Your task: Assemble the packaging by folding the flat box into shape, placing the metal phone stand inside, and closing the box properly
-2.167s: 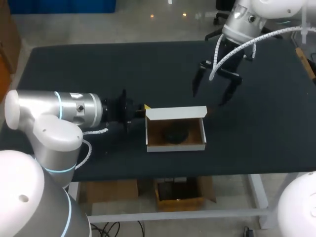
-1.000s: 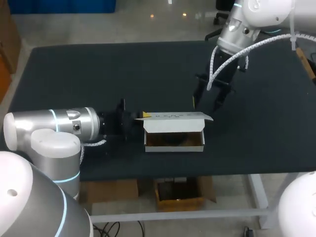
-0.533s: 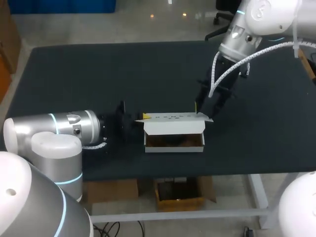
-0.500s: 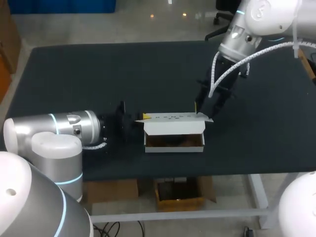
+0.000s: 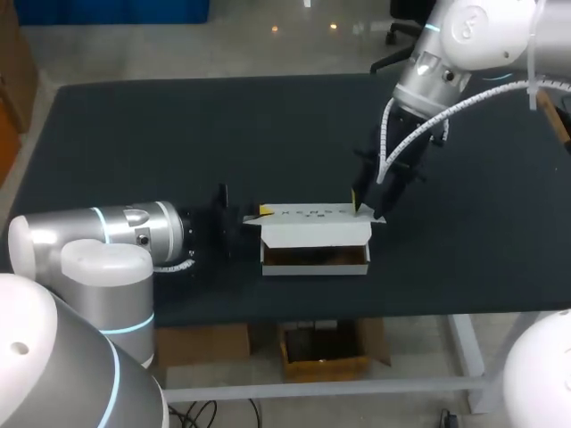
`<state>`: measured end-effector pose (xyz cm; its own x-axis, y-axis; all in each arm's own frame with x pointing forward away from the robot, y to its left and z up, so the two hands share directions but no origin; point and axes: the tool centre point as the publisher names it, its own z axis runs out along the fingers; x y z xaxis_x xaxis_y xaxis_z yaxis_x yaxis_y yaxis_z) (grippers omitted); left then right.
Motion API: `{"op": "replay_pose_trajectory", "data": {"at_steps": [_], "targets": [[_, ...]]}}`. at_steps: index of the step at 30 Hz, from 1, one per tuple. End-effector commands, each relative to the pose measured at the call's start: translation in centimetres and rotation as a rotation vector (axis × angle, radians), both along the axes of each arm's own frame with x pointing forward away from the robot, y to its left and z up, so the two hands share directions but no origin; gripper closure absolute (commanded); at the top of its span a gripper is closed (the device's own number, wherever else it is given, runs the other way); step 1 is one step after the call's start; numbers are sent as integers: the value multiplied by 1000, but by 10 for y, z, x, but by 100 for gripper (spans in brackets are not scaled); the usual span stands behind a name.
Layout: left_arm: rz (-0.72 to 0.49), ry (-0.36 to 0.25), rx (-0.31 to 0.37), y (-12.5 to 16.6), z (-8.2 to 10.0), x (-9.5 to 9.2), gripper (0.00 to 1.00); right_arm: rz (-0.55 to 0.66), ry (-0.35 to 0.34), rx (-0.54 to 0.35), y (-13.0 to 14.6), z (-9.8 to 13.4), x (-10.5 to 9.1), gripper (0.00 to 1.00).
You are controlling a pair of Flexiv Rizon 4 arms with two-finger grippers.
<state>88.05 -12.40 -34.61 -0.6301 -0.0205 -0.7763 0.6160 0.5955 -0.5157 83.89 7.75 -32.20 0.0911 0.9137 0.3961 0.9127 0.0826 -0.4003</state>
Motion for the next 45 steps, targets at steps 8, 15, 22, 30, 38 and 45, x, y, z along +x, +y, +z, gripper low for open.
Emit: {"op": "replay_pose_trajectory", "data": {"at_steps": [8,15,22,30,38,45], "targets": [[20,-19,-14,5,2,-4,76,7,-11,13,-1,-5,-9,60],[41,-32,-24,15,8,-11,70,14,-16,14,-1,-5,-9,61],[70,-44,-14,33,13,-23,64,20,-19,13,0,-7,-10,61],[141,-36,19,63,22,-39,54,23,-22,19,-1,-14,-14,61],[186,20,45,91,46,-56,20,26,-25,25,-1,-18,-16,62],[176,216,42,95,79,-62,0,30,-28,29,0,-23,-17,63]]}}
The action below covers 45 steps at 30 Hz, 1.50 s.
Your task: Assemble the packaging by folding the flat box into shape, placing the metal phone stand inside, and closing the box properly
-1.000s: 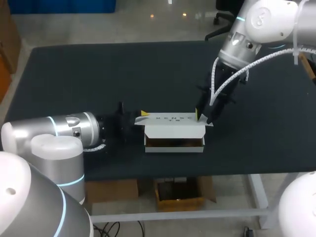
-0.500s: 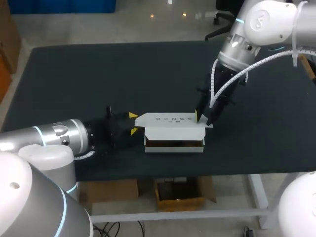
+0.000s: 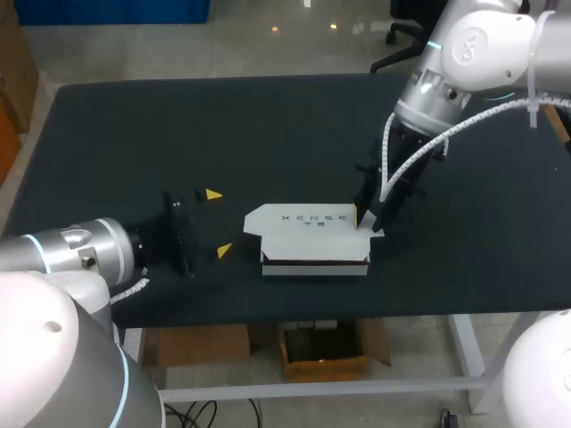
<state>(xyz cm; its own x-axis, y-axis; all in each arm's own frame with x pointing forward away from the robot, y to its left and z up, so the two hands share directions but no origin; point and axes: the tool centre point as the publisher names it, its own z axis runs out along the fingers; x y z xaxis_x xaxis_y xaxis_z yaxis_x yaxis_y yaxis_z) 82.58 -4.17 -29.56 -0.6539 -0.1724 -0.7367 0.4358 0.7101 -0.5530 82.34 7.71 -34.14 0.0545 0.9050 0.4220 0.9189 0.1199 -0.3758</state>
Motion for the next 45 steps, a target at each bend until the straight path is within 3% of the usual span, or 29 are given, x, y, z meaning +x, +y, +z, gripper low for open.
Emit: {"op": "replay_pose_trajectory", "data": {"at_steps": [1,3,5,6,7,19,21,23,25,26,29,32,45], "targets": [[-37,240,18,12,34,-4,0,1,-5,2,1,-4,-2,63],[12,399,10,12,41,5,0,1,-7,2,1,-5,-3,63],[79,491,17,10,45,14,0,2,-7,2,1,-6,-3,63],[127,504,31,8,46,17,0,2,-7,3,2,-6,-3,63],[206,482,75,7,47,19,0,3,-7,3,2,-7,-3,63],[206,482,75,7,47,19,0,5,-20,6,3,-9,-6,63],[189,618,-49,-1,52,24,0,5,-21,7,4,-10,-7,64],[222,675,-140,-6,53,27,0,7,-23,8,5,-10,-8,63],[243,710,-178,-14,51,26,0,8,-26,9,6,-10,-8,63],[317,770,-195,-18,52,26,0,9,-27,10,6,-11,-8,63],[398,860,-298,-27,55,22,0,8,-29,9,6,-11,-8,64],[671,1039,-426,-34,59,28,0,4,-35,13,6,-11,-9,63],[671,1039,-426,-34,59,28,0,-2,-48,17,6,-11,-10,63]]}}
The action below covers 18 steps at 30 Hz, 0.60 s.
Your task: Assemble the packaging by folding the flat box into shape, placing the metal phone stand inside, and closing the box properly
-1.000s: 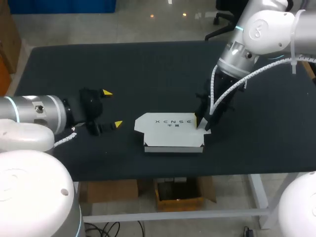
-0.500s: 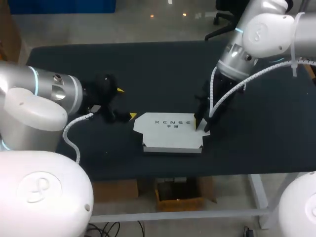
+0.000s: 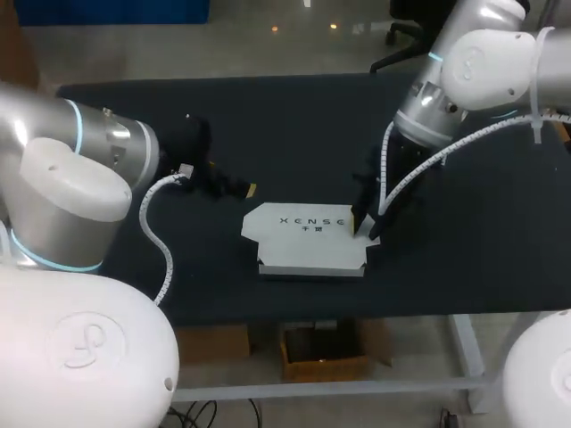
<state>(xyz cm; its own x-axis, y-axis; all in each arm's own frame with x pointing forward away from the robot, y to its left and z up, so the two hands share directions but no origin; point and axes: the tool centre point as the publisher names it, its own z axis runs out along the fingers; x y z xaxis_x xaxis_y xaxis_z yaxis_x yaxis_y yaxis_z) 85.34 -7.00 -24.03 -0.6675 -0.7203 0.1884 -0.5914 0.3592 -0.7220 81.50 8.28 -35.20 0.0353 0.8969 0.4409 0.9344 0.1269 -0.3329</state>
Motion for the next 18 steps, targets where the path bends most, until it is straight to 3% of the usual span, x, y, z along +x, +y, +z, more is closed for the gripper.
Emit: {"op": "replay_pose_trajectory", "data": {"at_steps": [1,3,5,6,11,18], "targets": [[89,109,9,-6,3,0,0,-2,-4,-1,0,-1,-2,63],[206,202,11,-12,7,8,0,-2,-3,-1,1,-2,-2,63],[247,248,9,-14,5,8,0,-4,-2,1,0,-4,-2,63],[281,300,12,-16,5,8,0,-4,-1,2,0,-4,-2,63],[378,429,13,-19,0,3,0,-3,2,5,1,-5,-1,63],[524,717,37,-25,-11,-1,0,-3,0,4,0,-6,-1,62]]}}
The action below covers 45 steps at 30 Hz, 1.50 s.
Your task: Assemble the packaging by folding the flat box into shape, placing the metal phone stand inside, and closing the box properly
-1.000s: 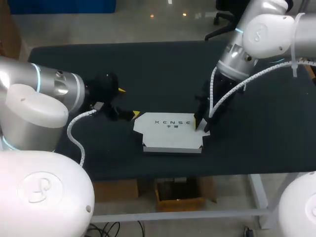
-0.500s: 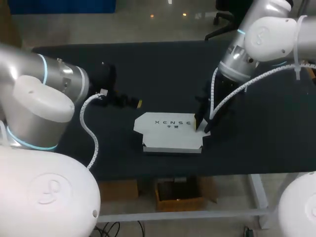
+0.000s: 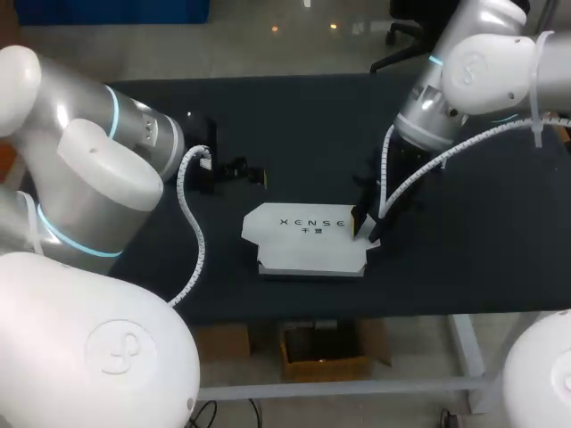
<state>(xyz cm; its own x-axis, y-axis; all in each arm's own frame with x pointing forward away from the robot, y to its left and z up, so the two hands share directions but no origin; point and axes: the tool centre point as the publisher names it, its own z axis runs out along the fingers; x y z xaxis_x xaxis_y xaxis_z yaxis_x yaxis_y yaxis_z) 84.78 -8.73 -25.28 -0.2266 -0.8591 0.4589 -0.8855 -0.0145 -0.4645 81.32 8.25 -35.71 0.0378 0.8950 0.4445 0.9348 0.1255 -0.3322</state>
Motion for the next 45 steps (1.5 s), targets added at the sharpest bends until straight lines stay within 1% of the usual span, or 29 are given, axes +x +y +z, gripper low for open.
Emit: {"op": "replay_pose_trajectory", "data": {"at_steps": [1,16,17,18,19,20,22,24,26,27,28,29,30,31,33,35,39,40,41,45], "targets": [[100,401,129,-8,0,4,0,0,0,-1,1,-1,0,62],[100,401,129,-8,0,4,0,-2,-5,-2,2,1,-1,63],[130,443,92,-10,0,9,0,-2,-6,-3,2,1,-2,63],[162,477,79,-12,-1,12,0,-3,-7,-3,2,1,-2,63],[184,494,66,-13,-3,14,0,-3,-7,-3,2,1,-3,63],[188,534,51,-13,-5,16,0,-3,-8,-3,2,1,-3,63],[207,596,44,-14,-9,19,0,-3,-8,-5,2,1,-3,63],[204,678,50,-15,-13,22,0,-2,-9,-6,2,1,-4,63],[163,736,41,-14,-19,24,0,-1,-12,-7,3,2,-4,64],[156,748,52,-14,-21,24,0,0,-13,-7,3,2,-4,63],[124,751,69,-15,-25,24,0,0,-14,-7,3,1,-4,64],[105,779,76,-15,-28,26,0,1,-15,-7,4,1,-4,64],[77,791,88,-15,-30,27,19,1,-15,-7,4,1,-4,64],[49,794,97,-15,-32,27,46,0,-15,-6,4,0,-4,64],[13,823,112,-16,-34,27,56,-1,-16,-4,4,0,-5,64],[-5,827,136,-17,-36,26,56,-3,-17,-3,4,-1,-5,63],[-42,832,222,-26,-40,23,56,-7,-22,-3,3,0,-6,63],[-49,841,237,-28,-42,23,56,-8,-23,-4,3,0,-6,63],[-56,862,249,-29,-43,24,55,-8,-23,-5,3,0,-6,63],[-44,905,278,-30,-51,26,59,-11,-26,-6,2,-1,-6,63]]}}
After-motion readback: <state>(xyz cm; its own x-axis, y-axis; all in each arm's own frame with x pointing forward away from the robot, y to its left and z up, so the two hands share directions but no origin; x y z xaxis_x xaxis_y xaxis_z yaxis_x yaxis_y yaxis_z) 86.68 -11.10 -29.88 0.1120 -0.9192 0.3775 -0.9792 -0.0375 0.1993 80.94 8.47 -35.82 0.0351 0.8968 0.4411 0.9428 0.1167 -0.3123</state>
